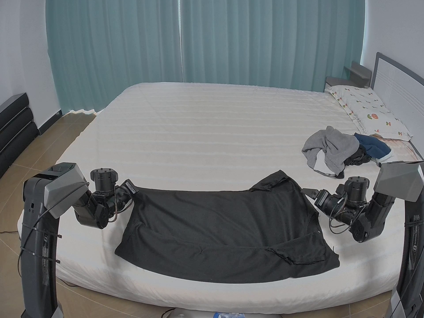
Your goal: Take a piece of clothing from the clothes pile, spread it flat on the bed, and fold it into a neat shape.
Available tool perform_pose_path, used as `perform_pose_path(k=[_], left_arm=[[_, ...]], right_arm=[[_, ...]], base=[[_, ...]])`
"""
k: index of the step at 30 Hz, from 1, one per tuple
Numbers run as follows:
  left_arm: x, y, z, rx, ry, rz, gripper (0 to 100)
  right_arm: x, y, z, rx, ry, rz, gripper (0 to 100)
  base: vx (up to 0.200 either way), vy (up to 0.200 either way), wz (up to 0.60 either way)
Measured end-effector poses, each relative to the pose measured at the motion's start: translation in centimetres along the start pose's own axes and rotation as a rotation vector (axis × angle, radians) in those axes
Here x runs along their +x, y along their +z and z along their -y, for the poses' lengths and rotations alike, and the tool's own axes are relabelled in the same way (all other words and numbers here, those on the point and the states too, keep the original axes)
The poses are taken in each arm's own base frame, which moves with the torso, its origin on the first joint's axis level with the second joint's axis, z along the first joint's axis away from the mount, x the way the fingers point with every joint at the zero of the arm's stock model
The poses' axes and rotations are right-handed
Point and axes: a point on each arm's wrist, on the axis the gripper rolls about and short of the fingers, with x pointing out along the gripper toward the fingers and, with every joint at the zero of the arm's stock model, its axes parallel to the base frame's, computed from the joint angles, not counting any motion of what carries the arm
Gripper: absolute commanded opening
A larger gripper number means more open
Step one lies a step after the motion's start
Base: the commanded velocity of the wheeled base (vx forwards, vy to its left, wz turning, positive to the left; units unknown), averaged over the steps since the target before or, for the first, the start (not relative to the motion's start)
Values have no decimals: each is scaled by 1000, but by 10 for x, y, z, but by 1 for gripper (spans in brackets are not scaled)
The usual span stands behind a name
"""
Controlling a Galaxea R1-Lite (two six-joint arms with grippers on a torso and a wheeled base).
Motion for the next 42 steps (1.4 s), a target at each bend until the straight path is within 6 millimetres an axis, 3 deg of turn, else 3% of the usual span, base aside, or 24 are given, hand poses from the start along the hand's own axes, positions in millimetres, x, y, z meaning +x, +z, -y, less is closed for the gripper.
perform_pose_path(k=[8,14,18,25,26,34,42], left_arm=[[-3,-2,-2,-17,8,-10,0],[-4,-2,-3,-25,10,-16,0],[-5,-2,-4,-28,11,-19,0],[-5,-2,-4,-30,11,-18,0],[-5,-1,-4,-30,10,-17,0],[-5,-1,-3,-30,7,-14,0],[-9,6,1,-32,1,-6,0]], right_arm=[[56,22,-17,-71,-22,-2,100],[91,26,-22,-141,-76,-8,100],[104,21,-19,-158,-98,-22,100],[110,18,-12,-155,-106,-24,100],[111,17,-10,-155,-106,-24,0],[110,18,-6,-140,-105,-23,0],[94,27,0,-88,-55,-69,0]], base=[[0,0,0],[0,0,0],[0,0,0],[0,0,0],[0,0,0],[0,0,0],[0,0,0]])
